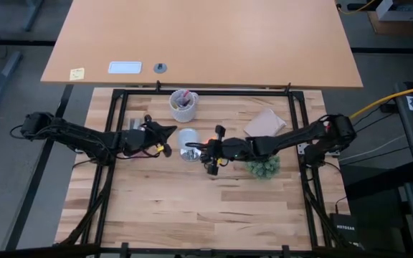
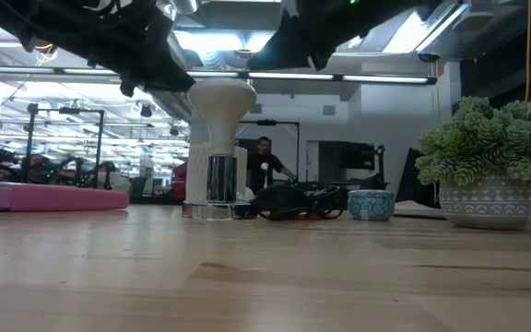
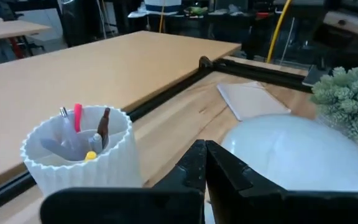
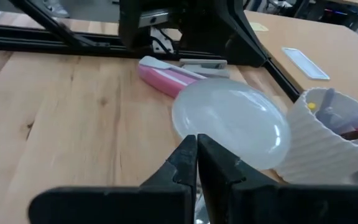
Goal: Screw lightbulb
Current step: Remove the light bulb from the silver lamp
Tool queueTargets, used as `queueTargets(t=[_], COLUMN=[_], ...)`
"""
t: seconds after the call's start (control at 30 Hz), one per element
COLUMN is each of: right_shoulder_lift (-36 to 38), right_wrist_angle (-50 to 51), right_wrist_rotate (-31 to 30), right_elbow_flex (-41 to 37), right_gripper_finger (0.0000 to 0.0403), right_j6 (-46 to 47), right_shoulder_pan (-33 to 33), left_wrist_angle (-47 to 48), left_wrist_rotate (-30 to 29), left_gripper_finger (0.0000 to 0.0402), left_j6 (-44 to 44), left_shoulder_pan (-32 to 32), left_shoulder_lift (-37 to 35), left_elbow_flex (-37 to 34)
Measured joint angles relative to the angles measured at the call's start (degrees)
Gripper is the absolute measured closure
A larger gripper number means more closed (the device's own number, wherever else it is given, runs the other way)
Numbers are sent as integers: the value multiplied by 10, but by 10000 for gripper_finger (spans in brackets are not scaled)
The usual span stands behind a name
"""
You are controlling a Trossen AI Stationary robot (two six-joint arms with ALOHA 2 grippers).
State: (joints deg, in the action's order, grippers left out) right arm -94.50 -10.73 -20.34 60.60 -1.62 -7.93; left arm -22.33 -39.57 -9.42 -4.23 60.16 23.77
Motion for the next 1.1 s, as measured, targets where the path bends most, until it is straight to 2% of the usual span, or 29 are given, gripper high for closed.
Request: queueTargets(t=[0.2,0.37,0.53,0.83,0.93,1.0,1.1], right_shoulder_lift=[-31,-38,-38,-38,-38,-39,-42], right_wrist_angle=[-28,-27,-20,4,9,12,5], right_wrist_rotate=[-2,-8,-45,-63,-90,-115,-104], right_elbow_flex=[0,0,0,0,0,-1,-1], right_gripper_finger=[384,384,384,384,384,384,384], right_j6=[1,1,0,17,17,17,18], right_shoulder_pan=[1,1,0,18,23,30,43], left_wrist_angle=[17,40,43,46,46,43,37], left_wrist_rotate=[33,37,67,55,58,79,106], left_gripper_finger=[401,402,401,402,402,402,401], left_j6=[-16,-37,-44,-71,-81,-82,-82], left_shoulder_pan=[0,-1,-3,-28,-35,-40,-49], left_shoulder_lift=[0,0,0,-1,-2,-2,1], left_elbow_flex=[0,0,0,0,-1,-1,0])
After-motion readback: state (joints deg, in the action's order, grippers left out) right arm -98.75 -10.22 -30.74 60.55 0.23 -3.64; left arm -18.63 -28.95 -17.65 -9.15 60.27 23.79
